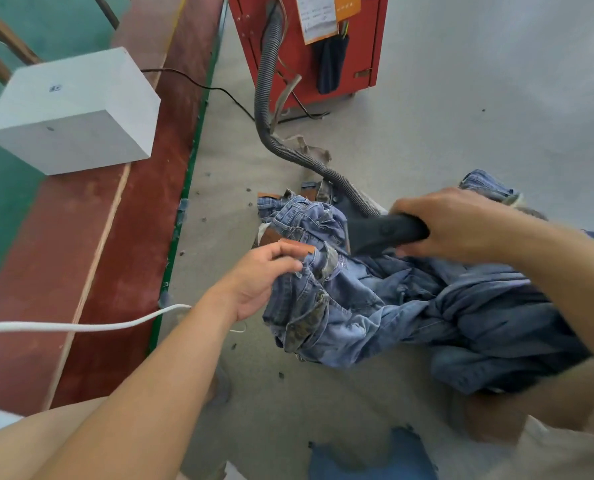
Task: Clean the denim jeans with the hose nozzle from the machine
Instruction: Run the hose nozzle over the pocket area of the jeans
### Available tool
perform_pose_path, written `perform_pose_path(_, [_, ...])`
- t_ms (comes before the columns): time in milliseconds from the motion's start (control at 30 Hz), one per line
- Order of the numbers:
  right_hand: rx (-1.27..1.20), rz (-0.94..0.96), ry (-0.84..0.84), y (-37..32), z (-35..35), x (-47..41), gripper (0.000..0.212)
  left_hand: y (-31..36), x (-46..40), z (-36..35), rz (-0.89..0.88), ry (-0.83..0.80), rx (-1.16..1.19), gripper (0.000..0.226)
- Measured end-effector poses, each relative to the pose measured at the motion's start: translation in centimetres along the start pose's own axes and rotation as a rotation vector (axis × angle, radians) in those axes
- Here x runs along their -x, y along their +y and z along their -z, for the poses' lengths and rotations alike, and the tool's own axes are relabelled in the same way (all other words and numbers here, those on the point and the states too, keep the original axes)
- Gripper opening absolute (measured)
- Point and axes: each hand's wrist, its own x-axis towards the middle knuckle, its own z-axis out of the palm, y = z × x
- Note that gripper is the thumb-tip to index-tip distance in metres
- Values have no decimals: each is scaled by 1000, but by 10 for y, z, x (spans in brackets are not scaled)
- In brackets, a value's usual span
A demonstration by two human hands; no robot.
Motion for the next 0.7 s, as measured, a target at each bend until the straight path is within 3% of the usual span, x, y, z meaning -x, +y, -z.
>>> perform_pose_path(67, [91, -7, -62, -1, -13, 4, 33, 3, 5, -5, 50, -97, -162, 51])
perform_pose_path(133, [65, -46, 9, -4, -26, 4, 39, 5, 7, -9, 107, -126, -271, 80])
perform_pose_path(200, [6, -173, 125, -5, -31, 0, 48, 6, 4, -16, 147, -82, -144, 99])
perform_pose_path(267, [-24, -279, 220, -5, -28, -3, 53, 12, -1, -20, 211, -18, 185, 89])
perform_pose_path(333, [-94, -335, 294, -4, -21, -2, 55, 18, -3, -22, 300, 6, 471, 58])
perform_pose_path(400, [-182, -366, 325, -6, -17, 0, 56, 13, 2, -32, 430, -18, 488, 37])
perform_pose_path(467, [-239, -384, 312, -10, -15, 3, 56, 0, 11, -49, 550, -74, 337, 16])
perform_pose_path(600, [-253, -358, 267, -23, -20, 15, 56, -1, 10, -66, 484, -120, 386, 33])
perform_pose_path(700, [-275, -321, 240, -35, -25, 29, 62, 18, 11, -59, 348, -289, 469, 59])
